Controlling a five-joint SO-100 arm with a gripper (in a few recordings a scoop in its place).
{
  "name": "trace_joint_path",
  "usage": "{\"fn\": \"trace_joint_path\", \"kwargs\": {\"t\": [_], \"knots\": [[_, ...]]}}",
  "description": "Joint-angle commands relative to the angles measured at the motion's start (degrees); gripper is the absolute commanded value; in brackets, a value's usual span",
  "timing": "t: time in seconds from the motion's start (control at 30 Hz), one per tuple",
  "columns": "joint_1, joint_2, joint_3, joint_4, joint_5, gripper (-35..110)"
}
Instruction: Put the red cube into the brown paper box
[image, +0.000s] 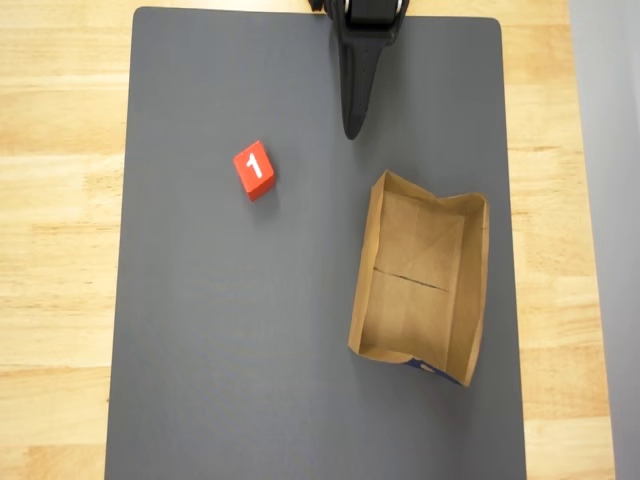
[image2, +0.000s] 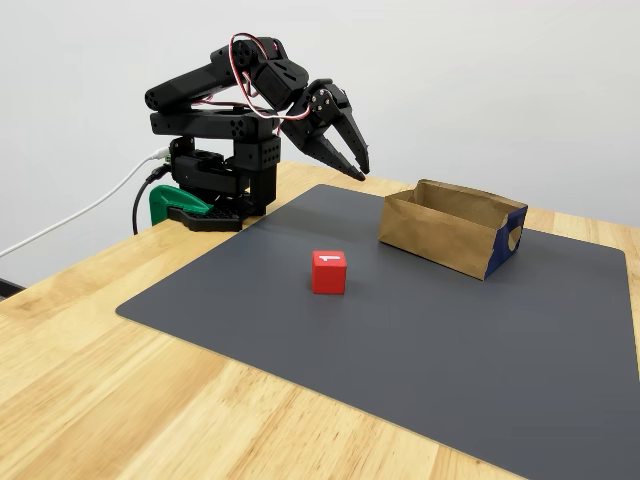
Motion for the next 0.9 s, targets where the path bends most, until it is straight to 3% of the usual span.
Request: {"fn": "trace_joint_path", "kwargs": {"t": [0.0,0.87], "knots": [[0.4,-0.2,0.0,0.4,-1.0,0],[2.2,-0.2,0.0,0.4,1.3,3]]}}
